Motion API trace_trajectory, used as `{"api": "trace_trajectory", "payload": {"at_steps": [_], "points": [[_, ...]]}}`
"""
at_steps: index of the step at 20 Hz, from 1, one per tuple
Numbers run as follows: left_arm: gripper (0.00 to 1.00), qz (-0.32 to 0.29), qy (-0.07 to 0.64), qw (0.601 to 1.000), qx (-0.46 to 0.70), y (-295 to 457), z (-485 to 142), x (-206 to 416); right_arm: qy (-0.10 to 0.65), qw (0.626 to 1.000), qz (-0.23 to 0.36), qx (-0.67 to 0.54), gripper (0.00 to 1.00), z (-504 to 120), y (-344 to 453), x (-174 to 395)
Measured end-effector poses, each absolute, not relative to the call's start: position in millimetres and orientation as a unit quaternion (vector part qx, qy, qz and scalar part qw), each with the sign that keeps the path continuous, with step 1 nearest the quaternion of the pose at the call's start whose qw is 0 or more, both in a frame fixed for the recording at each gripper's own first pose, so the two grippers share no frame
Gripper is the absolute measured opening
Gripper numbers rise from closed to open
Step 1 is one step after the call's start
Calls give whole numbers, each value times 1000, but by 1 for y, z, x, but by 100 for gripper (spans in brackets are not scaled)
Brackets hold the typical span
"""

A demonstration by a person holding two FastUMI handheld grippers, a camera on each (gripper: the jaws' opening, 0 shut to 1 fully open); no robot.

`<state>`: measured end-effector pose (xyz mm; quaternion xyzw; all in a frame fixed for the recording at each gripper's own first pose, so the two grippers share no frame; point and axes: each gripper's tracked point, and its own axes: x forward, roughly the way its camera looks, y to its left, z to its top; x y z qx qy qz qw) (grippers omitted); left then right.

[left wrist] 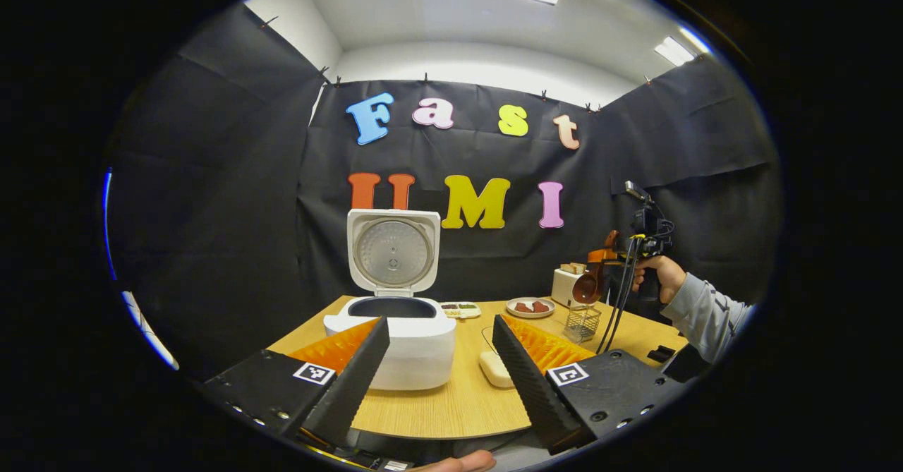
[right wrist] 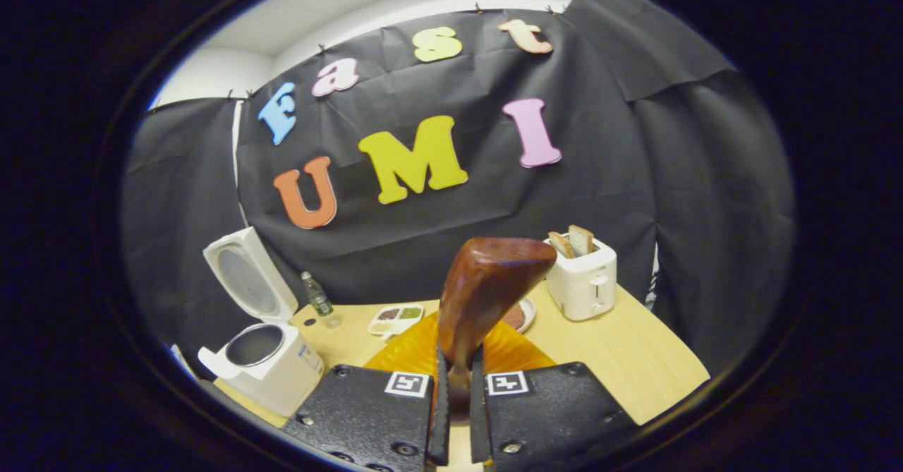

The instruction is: Close the left gripper, press the button to open the rice cooker; take a wooden spoon from the chopstick holder with the right hand, scoop a spoonful of rice and pour it into the rice cooker, then put the wooden spoon back into the chopstick holder.

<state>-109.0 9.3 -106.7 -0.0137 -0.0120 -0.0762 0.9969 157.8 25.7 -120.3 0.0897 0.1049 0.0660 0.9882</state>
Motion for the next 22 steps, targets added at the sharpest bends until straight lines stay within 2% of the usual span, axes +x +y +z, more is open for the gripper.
{"api": "trace_trajectory", "payload": {"at_steps": [5,8,12,15,18,22], "points": [[94,-67,-2,998,-6,18,-114,-114,127,984,124,24,16,-151,103,143],[94,-45,-9,999,-10,29,-113,-115,159,978,132,-4,17,-192,130,144],[94,-47,-5,998,-32,31,-118,-114,206,967,146,-19,17,-251,157,141],[94,-40,0,998,-40,38,-124,-111,239,957,163,9,17,-284,180,124],[94,-38,8,998,-45,38,-129,-108,217,963,158,18,17,-283,186,117],[94,-44,9,998,-45,33,-131,-107,276,947,155,48,17,-301,185,105]]}}
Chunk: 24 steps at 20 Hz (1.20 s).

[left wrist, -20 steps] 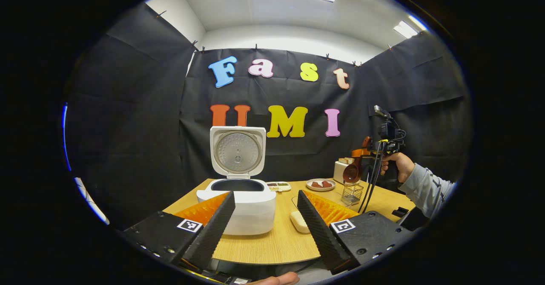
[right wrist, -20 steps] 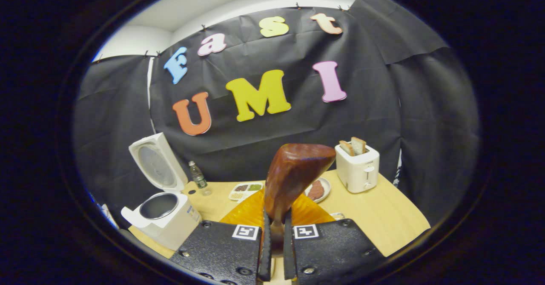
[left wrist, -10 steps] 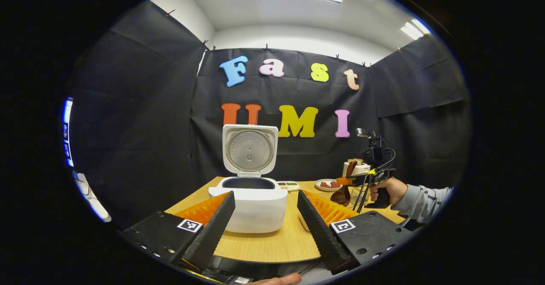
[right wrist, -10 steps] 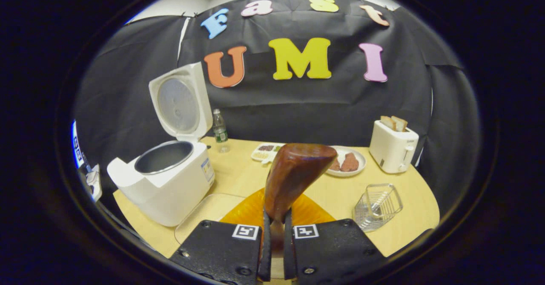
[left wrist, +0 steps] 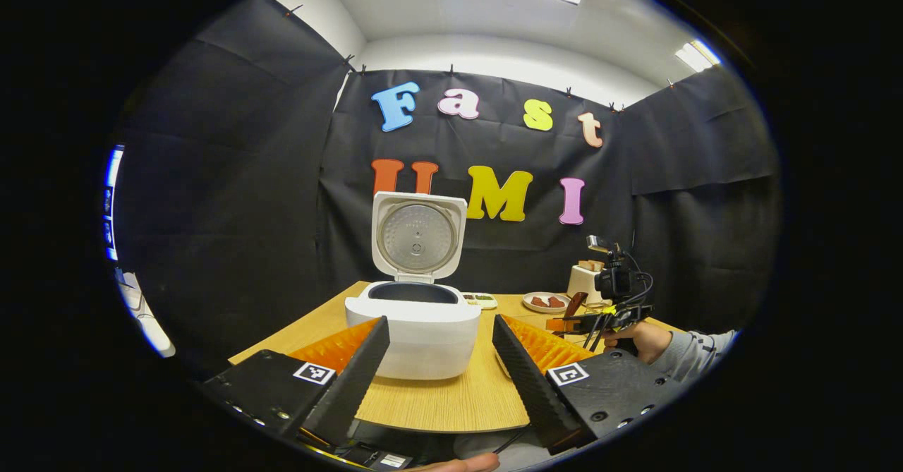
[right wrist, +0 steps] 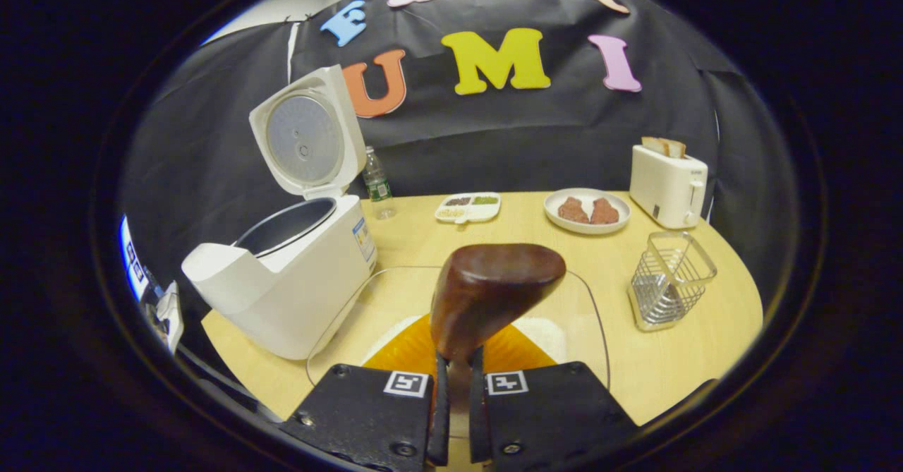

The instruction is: Close the left gripper, press the button to open the rice cooker; take a wooden spoon from the chopstick holder with the right hand, scoop a spoonful of rice and pour it into the rice cooker, then put the wooden spoon back into the chopstick holder.

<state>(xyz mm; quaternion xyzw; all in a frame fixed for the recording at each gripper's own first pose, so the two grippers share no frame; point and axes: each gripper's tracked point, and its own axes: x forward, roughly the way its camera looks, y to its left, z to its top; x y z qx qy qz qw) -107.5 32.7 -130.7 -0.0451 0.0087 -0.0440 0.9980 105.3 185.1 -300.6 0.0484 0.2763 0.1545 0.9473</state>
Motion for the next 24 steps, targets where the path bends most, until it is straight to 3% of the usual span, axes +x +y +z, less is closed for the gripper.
{"api": "trace_trajectory", "payload": {"at_steps": [7,13,24], "points": [[94,-48,21,998,-44,25,-134,-105,403,863,185,241,17,-320,184,108],[94,-59,24,998,-27,19,-133,-106,371,867,191,272,17,-299,181,110],[94,-70,37,996,-32,23,-139,-107,299,808,189,471,16,-252,151,106]]}}
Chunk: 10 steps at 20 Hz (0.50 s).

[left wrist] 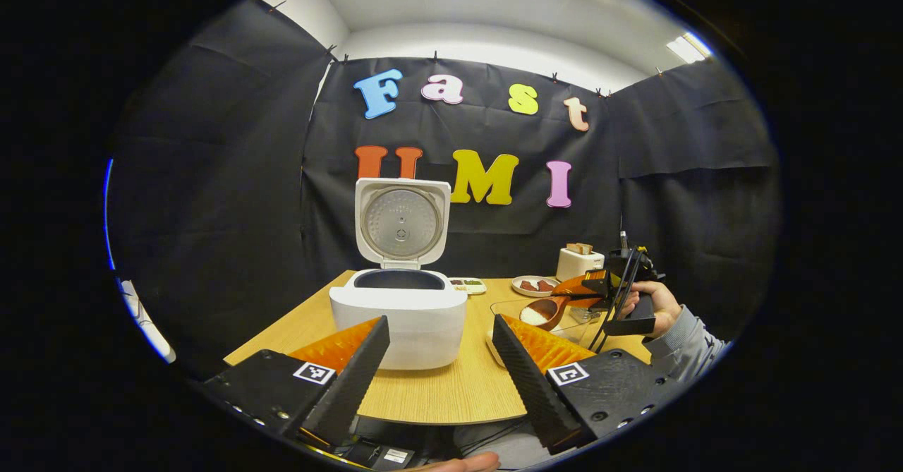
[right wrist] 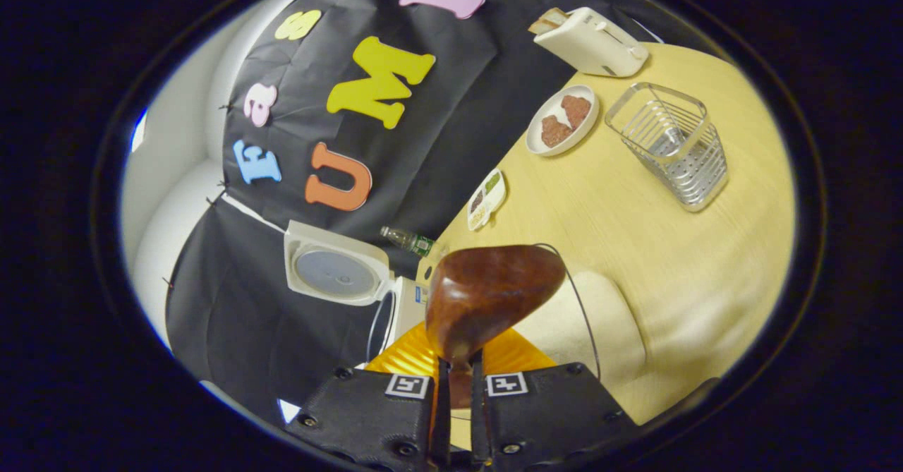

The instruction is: Close the left gripper, press the button to open the rice cooker; take a wooden spoon from the chopstick holder with the right hand, scoop a spoonful of rice and pour it into the rice cooker, then put the wooden spoon back into the chopstick holder.

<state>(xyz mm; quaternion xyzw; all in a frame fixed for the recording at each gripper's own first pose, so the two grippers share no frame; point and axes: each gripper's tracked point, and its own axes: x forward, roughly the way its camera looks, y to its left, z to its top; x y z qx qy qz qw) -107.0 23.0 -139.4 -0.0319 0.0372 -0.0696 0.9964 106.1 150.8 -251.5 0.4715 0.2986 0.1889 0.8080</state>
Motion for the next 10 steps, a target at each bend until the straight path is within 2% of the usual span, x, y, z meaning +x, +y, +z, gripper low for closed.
{"api": "trace_trajectory", "payload": {"at_steps": [3,7,10], "points": [[94,-72,44,996,-35,23,-144,-105,287,773,186,535,16,-244,146,109],[94,-75,41,996,-26,25,-140,-108,293,688,204,632,16,-223,151,105],[94,-75,31,996,-25,27,-133,-110,280,661,215,662,16,-199,153,105]]}}
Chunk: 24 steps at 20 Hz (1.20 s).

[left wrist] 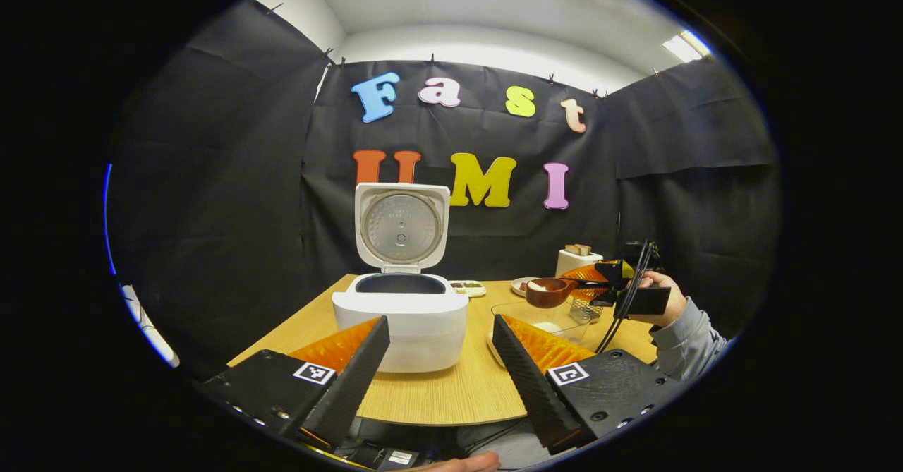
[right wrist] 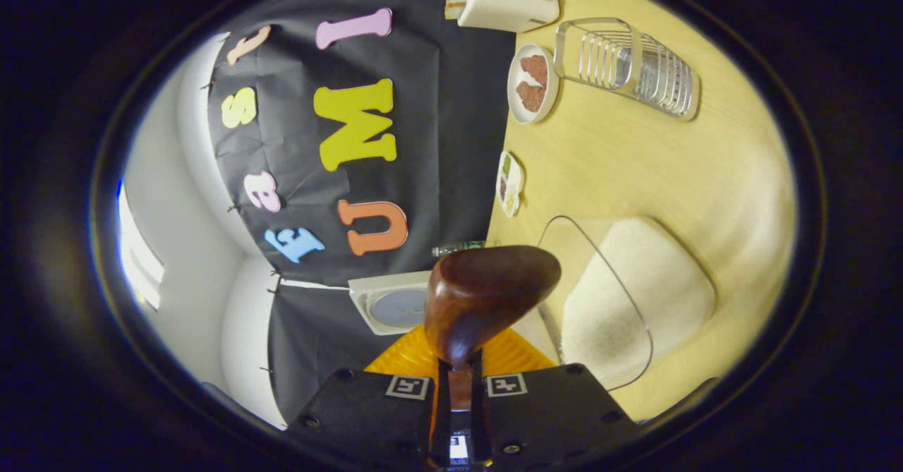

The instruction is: Close the left gripper, press the button to open the rice cooker; take a wooden spoon from the chopstick holder with the right hand, scoop a spoonful of rice and pour it into the rice cooker, then put the wooden spoon back into the chopstick holder.

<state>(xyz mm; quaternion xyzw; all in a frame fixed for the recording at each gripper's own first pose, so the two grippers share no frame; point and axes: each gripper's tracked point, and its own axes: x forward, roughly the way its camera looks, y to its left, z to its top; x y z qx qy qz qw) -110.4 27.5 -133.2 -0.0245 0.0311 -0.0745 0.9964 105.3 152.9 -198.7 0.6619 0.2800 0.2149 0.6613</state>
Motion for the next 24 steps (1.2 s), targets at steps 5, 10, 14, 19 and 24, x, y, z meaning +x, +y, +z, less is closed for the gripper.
{"api": "trace_trajectory", "payload": {"at_steps": [5,10,14,19,24], "points": [[94,-75,27,997,-23,31,-131,-116,240,632,245,695,16,-150,160,110],[94,-64,13,998,5,48,-123,-120,221,614,276,705,16,-120,198,128],[94,-60,4,998,-1,64,-120,-126,232,648,280,669,16,-112,245,148],[94,-46,3,999,-12,94,-122,-129,243,711,287,594,16,-113,305,175],[94,-20,12,999,-25,122,-130,-126,253,771,286,510,16,-126,351,188]]}}
